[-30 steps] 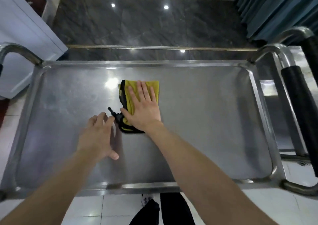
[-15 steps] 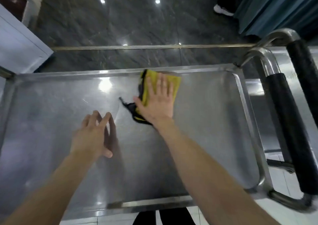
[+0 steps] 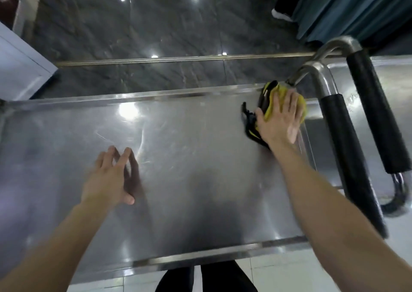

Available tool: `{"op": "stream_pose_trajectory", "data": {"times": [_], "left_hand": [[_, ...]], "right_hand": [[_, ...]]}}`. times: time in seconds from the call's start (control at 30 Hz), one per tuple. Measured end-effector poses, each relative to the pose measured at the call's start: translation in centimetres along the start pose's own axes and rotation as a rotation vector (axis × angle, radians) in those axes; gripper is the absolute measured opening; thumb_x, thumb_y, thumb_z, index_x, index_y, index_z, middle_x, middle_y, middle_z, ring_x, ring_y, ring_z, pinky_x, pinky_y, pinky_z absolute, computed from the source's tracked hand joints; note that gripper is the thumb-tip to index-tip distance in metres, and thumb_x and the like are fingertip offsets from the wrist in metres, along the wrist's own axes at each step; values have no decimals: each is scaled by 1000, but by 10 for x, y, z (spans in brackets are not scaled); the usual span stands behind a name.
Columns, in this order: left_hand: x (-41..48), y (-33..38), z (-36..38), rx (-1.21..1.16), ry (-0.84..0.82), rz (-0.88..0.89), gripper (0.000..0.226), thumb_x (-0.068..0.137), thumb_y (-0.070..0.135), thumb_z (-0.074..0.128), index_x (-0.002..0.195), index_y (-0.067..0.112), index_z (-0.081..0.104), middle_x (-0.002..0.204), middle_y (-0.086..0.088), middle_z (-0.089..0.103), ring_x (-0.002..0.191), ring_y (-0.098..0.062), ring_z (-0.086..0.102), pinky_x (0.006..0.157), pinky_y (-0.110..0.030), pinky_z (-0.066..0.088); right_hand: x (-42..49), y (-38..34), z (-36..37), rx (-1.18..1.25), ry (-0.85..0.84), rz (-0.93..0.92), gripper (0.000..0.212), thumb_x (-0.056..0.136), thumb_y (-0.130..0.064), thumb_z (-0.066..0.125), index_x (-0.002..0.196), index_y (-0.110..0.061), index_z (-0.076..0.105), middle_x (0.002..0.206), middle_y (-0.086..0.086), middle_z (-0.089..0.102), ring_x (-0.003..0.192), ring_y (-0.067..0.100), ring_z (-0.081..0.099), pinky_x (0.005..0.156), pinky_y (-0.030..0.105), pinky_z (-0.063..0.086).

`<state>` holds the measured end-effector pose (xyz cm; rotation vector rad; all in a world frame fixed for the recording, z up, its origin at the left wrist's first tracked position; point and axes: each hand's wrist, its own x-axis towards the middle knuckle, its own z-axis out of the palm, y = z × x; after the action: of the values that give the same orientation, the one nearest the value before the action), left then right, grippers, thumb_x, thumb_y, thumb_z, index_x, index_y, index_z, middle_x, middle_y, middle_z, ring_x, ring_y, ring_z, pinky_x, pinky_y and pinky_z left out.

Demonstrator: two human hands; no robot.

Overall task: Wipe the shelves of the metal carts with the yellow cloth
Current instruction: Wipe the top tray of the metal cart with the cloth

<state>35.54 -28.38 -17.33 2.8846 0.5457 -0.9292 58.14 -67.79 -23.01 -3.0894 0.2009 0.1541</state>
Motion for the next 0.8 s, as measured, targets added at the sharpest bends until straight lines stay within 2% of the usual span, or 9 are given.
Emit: {"op": "stream_pose_trajectory", "data": {"times": [0.07,0.2,0.27,0.33,0.4,0.57,0.63,0.73,0.8], "left_hand": [[-1,2,-1,1,-11,-1,164,48,51,107,172,32,2,176,-9,-2,164,-36,5,124,-55,38],[1,3,-3,12,-39,-12,157,52,50,106,171,28,5,177,-12,-3,165,-37,4,124,-52,37],[2,2,0,43,-46,-18,153,54,54,104,170,25,10,178,-13,-4,165,-38,4,127,-51,32],[3,1,2,65,-54,-18,153,56,56,102,171,25,6,178,-13,-7,166,-37,1,129,-50,27],[2,0,2,61,-43,9,157,56,58,102,172,27,0,178,-14,-5,165,-39,3,129,-49,27],[0,-7,4,54,-11,28,163,52,64,101,171,34,-6,178,-8,-4,165,-36,6,122,-54,41],[-2,-6,4,53,-1,20,162,53,64,101,171,35,-7,179,-8,-5,165,-35,4,122,-53,41],[-2,-7,3,32,21,48,160,53,63,101,170,34,-4,179,-8,-4,166,-34,3,121,-53,43],[-2,-15,7,21,33,82,157,56,68,97,171,32,-4,179,-7,-4,166,-33,4,124,-52,39]], "right_hand": [[-26,-66,8,58,9,-37,97,95,-78,25,171,-19,20,177,19,10,165,36,6,129,61,8],[-107,-237,30,71,-74,-619,94,96,-79,25,172,-25,16,178,17,-1,165,34,-11,128,62,-2],[-130,-275,30,31,-119,-791,91,97,-77,28,172,-26,16,179,15,-4,165,32,-12,129,60,-2],[-125,-271,34,34,-89,-847,88,100,-75,28,172,-26,17,179,13,-2,165,30,-9,130,57,-2],[-104,-230,32,75,-52,-787,85,101,-74,30,171,-26,21,179,11,6,166,29,-1,131,55,1],[-29,-35,13,36,19,-300,91,100,-83,15,172,-27,16,179,9,7,166,29,4,132,55,9],[-16,13,5,38,21,-120,94,98,-84,14,171,-25,16,179,12,9,165,30,6,131,57,10],[-37,-30,11,66,23,-24,94,99,-80,25,171,-20,18,178,17,7,165,34,3,130,62,10],[-81,-104,24,83,32,-163,92,98,-73,34,170,-18,21,177,19,9,165,36,3,129,63,9]]}}
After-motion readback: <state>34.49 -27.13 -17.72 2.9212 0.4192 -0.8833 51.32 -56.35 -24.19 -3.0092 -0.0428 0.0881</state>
